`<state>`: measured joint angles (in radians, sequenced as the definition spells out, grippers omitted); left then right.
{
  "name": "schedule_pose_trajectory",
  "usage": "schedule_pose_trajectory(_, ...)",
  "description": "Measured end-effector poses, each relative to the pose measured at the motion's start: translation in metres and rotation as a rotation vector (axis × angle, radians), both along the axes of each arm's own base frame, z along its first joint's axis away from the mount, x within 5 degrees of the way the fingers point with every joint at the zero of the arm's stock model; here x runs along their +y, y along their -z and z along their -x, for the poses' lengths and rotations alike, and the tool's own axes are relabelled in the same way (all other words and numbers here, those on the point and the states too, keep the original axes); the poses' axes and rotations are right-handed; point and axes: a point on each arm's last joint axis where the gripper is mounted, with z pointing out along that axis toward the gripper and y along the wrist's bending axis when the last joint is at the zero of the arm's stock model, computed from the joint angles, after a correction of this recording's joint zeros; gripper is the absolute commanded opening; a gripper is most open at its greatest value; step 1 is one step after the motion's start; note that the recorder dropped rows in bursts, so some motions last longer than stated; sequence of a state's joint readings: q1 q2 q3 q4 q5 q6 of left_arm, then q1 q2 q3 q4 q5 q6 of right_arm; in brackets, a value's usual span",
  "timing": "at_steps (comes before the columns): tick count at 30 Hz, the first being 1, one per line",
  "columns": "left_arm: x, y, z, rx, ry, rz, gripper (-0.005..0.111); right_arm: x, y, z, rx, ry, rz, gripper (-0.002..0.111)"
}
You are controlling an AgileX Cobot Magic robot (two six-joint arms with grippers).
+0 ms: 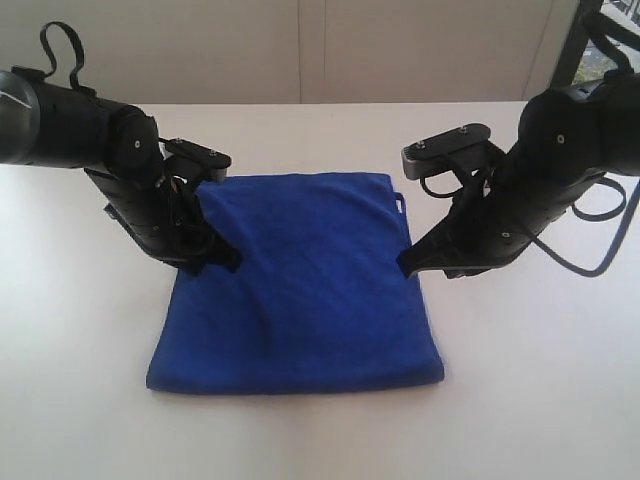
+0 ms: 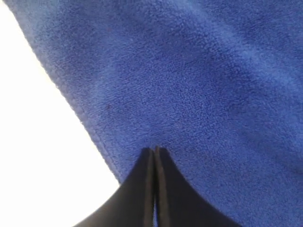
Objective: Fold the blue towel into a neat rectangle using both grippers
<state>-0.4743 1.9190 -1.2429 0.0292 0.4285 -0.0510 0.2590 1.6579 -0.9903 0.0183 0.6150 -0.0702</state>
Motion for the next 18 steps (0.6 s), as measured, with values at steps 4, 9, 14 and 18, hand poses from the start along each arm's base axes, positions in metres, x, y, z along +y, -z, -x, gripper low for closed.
schedule_pose_trajectory(4,0.000,-0.001,0.000,0.001,-0.015,0.004,0.000,0.000,0.000,0.000,0.000,0.000,0.000,0.000)
schedule_pose_trajectory(9,0.002,-0.015,0.004,-0.002,-0.020,0.009,0.000,0.000,0.000,0.000,-0.002,0.000,0.000,0.000)
schedule_pose_trajectory(14,0.008,-0.057,0.010,-0.058,-0.022,0.035,0.000,0.000,0.000,0.000,0.000,0.018,-0.007,0.000)
schedule_pose_trajectory(18,0.029,-0.082,0.011,-0.087,-0.086,0.054,0.000,-0.008,0.000,-0.002,0.004,0.062,-0.024,0.000)
